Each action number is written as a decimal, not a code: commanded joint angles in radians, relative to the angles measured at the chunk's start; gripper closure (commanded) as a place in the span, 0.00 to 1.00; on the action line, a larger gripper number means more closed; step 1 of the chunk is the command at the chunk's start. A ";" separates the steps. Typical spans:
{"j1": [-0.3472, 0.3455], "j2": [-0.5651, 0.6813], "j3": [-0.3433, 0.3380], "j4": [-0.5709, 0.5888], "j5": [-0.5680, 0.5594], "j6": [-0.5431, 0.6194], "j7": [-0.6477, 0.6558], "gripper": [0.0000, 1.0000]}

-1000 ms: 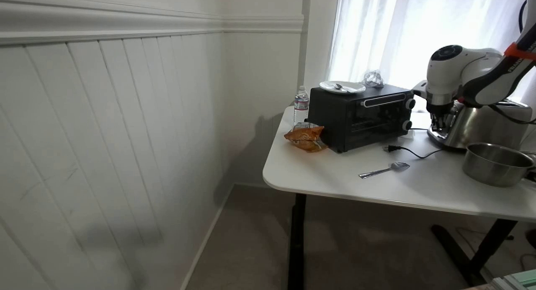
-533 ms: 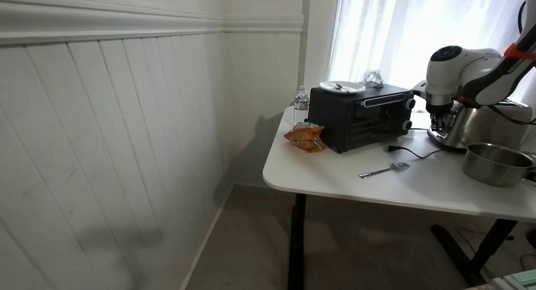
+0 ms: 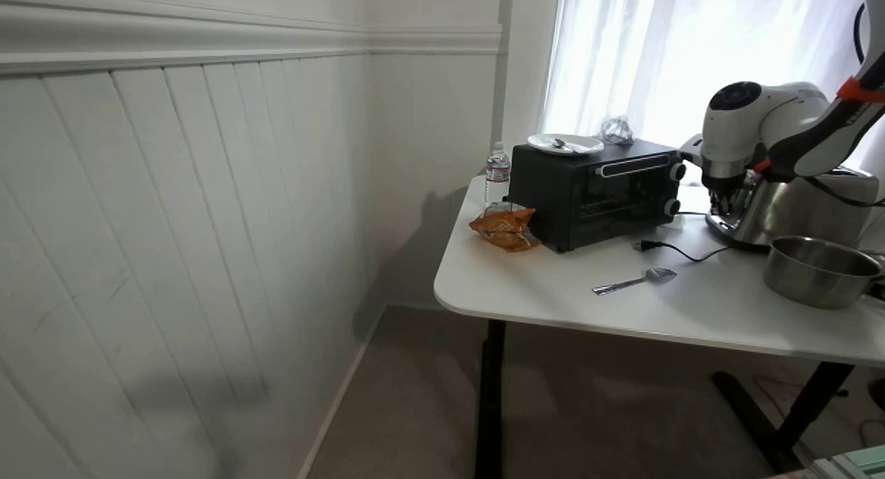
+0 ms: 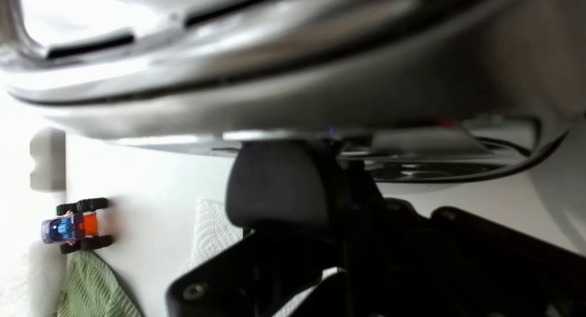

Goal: Push a button on the toaster

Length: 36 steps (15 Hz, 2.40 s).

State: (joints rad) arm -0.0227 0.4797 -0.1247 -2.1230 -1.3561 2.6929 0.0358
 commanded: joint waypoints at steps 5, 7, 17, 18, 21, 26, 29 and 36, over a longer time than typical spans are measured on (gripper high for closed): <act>0.010 0.040 -0.014 0.040 -0.155 0.001 0.153 1.00; 0.011 0.036 -0.013 0.039 -0.172 0.003 0.169 1.00; -0.052 0.001 0.076 -0.028 0.069 -0.032 -0.037 1.00; -0.054 -0.004 0.083 -0.035 0.108 -0.040 -0.064 1.00; -0.069 -0.028 0.111 -0.056 0.248 -0.055 -0.161 0.74; -0.104 -0.123 0.199 -0.090 0.630 -0.186 -0.403 0.46; -0.156 -0.211 0.289 -0.079 0.875 -0.345 -0.528 0.24; -0.064 -0.394 0.204 -0.016 1.146 -0.621 -0.427 0.00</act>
State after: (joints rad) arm -0.1245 0.1591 0.1240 -2.1432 -0.2627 2.1324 -0.4854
